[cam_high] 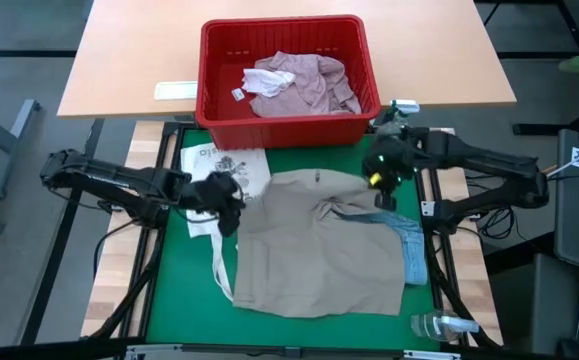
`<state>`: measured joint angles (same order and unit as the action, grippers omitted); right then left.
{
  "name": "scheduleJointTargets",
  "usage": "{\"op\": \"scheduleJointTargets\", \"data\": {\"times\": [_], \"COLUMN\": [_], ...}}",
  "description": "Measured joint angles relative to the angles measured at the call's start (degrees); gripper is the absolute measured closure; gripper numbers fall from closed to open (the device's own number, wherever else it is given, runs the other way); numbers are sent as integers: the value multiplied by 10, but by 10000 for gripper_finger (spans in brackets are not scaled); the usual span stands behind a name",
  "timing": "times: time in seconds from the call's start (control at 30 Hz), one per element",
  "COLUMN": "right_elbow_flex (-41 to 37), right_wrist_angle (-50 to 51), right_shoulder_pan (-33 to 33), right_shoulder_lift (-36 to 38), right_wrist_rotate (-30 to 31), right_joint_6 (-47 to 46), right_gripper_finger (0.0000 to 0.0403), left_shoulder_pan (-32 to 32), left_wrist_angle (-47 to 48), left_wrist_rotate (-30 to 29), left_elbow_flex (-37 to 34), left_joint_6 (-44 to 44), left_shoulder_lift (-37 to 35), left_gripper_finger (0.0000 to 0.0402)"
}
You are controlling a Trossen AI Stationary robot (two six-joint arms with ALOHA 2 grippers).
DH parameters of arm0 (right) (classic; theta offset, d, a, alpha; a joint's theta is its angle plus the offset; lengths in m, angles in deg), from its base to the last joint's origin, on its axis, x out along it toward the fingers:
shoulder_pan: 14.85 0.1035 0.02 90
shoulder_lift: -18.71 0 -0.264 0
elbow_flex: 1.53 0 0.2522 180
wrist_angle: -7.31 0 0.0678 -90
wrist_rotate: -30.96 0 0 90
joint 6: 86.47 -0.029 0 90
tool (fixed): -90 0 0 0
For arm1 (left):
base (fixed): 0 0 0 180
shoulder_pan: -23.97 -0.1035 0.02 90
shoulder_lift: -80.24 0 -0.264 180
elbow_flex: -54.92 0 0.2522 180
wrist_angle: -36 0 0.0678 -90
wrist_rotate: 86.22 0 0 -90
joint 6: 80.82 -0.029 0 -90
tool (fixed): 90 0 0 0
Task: Fold laundry
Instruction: Fold the gray short
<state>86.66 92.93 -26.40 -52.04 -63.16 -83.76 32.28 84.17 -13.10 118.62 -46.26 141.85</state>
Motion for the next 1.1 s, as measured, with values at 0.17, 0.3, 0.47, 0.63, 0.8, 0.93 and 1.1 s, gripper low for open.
{"op": "scheduleJointTargets", "data": {"times": [0.17,0.3,0.47,0.63,0.8,0.93,1.1], "right_elbow_flex": [0,0,0,-31,-91,-146,-199], "right_wrist_angle": [4,4,14,9,-75,-189,-303], "right_shoulder_pan": [108,201,321,443,547,595,622], "right_shoulder_lift": [4,4,4,4,4,4,4], "right_wrist_rotate": [0,1,12,21,38,62,63], "right_joint_6": [-87,-155,-270,-412,-539,-588,-625], "right_gripper_finger": [402,402,402,402,402,402,402], "left_shoulder_pan": [86,152,230,289,325,335,334], "left_wrist_angle": [-41,-46,-72,-126,-142,-152,-169], "left_wrist_rotate": [-6,-6,-4,-3,-4,-2,42], "left_elbow_flex": [0,0,0,0,0,0,0], "left_joint_6": [30,79,128,138,164,165,182], "left_shoulder_lift": [1,24,68,115,158,189,218], "left_gripper_finger": [401,401,401,401,401,401,401]}}
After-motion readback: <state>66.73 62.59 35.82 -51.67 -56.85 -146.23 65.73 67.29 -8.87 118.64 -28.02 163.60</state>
